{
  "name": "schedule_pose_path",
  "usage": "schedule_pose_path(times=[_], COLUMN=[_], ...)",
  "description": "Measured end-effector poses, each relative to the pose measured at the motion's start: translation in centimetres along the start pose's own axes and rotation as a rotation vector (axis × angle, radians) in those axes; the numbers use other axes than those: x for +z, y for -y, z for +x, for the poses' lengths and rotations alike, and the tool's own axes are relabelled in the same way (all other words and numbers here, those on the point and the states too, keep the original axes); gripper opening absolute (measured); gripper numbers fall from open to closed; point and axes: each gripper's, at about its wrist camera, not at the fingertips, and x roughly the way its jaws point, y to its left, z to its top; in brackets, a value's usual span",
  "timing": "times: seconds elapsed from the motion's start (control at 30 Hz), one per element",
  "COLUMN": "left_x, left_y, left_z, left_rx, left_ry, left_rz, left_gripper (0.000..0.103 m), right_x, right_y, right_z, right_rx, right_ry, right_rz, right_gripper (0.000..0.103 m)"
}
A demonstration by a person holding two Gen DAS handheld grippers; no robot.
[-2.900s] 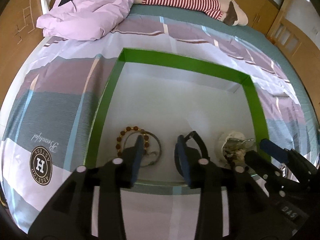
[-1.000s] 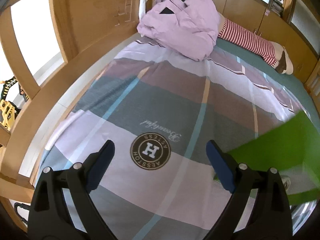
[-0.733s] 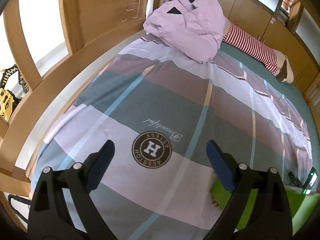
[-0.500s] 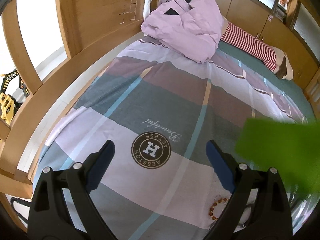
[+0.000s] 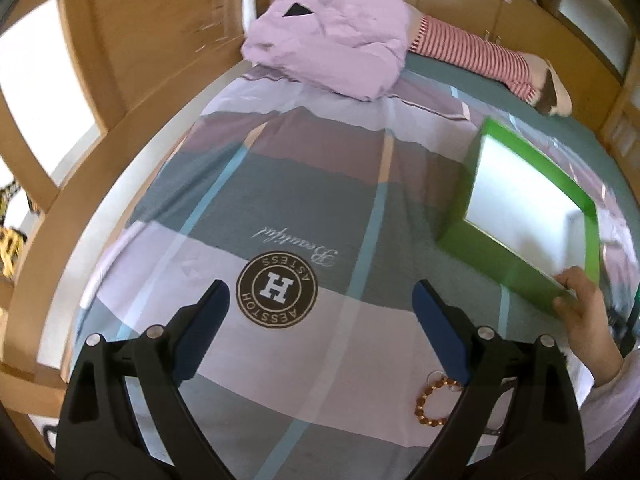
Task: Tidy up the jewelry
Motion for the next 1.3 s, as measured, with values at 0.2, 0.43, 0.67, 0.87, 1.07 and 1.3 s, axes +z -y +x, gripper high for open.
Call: schedule_pose_path(times=[0.2,0.43,0.67,0.87,1.07,1.3], left_x=[-1.3,-3.5,-4.5,-4.7,-5.2,-5.7], left_y=[3.3,7.4,9.9,11.6,12.7,12.7], left_z=[-0.1,-1.3,-1.8,-1.9,-2.6,-4.2], left_rx=[-0.047,-0.078,-0.101,-0.107,-0.097,-0.076], left_ry=[-0.013,0.036,0.043,0.005,-0.055,-0.058], left_rz=[0.099,0.205,0.223,0.230,0.236,0.202], left_gripper=[0.094,0.100,0.101,0.101,0.101,0.101], right_x=[0.1,0.0,0.0,0.0,0.1,-6.4], right_y=[0.0,0.0,0.0,0.0,-1.3,-11.3], right_z=[-0.1,0.0,0.0,0.1,-6.5,-19.4], right_rx=[0.000,0.000,0.000,-0.002,-0.215,0.142], right_ry=[0.000,0.000,0.000,-0.001,-0.053,0.072], right_rz=[0.000,0.000,0.000,-0.001,0.166,0.008], right_gripper=[0.102,0.102,0.102,0.102,0.096,0.102])
